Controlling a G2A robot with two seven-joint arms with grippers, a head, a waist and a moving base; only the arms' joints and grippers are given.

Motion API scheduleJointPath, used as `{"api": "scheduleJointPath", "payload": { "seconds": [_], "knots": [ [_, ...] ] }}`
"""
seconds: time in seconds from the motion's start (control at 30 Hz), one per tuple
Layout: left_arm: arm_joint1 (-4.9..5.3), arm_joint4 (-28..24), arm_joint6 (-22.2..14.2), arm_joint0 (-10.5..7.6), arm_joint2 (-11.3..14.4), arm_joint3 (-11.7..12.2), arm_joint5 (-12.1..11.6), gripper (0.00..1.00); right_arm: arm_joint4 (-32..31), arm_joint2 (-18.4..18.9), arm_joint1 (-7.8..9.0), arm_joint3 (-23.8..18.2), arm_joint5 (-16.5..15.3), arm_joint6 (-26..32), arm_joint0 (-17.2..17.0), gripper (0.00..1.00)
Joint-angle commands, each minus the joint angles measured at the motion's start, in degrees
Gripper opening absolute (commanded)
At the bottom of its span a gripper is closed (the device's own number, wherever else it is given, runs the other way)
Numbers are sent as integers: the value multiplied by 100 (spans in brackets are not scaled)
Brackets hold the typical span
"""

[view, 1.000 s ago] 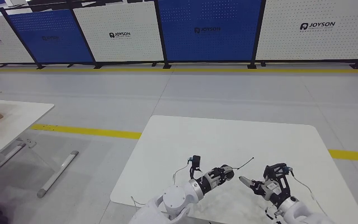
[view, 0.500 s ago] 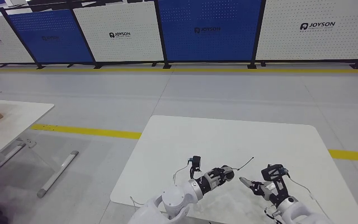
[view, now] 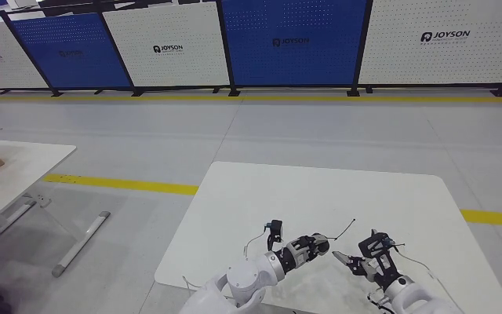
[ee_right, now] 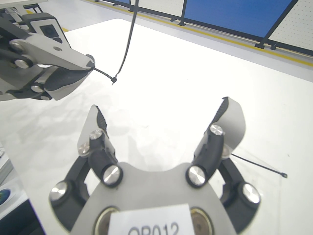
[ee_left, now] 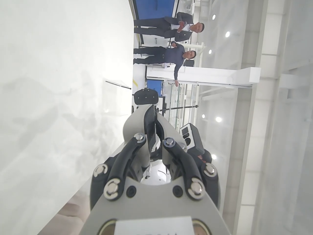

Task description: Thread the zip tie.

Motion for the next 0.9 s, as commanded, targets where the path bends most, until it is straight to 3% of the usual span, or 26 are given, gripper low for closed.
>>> {"api": "scheduleJointPath", "payload": {
  "seconds": [0.0, 0.1, 0.13, 0.53, 0.57, 0.6, 0.63, 0.67, 0.87],
  "knots": [
    [-2, -14, 12, 2, 15, -4, 10, 0, -210, -52, -6, 37, 77, -56, 31, 100],
    [-3, -67, -15, -6, 24, 6, 38, 0, -501, -166, -16, 122, 68, -233, 79, 100],
    [-3, -74, -13, -9, 24, 8, 40, 0, -476, -193, -17, 160, -47, -297, 90, 100],
    [-11, -91, 54, -13, 59, 21, 37, 0, -285, -179, -35, 281, -54, -455, 107, 100],
    [-11, -88, 57, -13, 66, 19, 34, 0, -247, -170, -36, 302, -69, -474, 110, 64],
    [-11, -83, 61, -13, 71, 17, 28, 0, -200, -164, -38, 325, -105, -487, 113, 40],
    [-11, -79, 63, -14, 75, 16, 25, 0, -161, -160, -38, 340, -149, -487, 118, 32],
    [-11, -73, 66, -13, 80, 14, 21, 0, -129, -161, -37, 353, -222, -468, 125, 26],
    [-22, -53, 108, -38, 141, 63, -5, 0, 69, -290, 9, 343, -320, -361, 188, 25]
  ]
}}
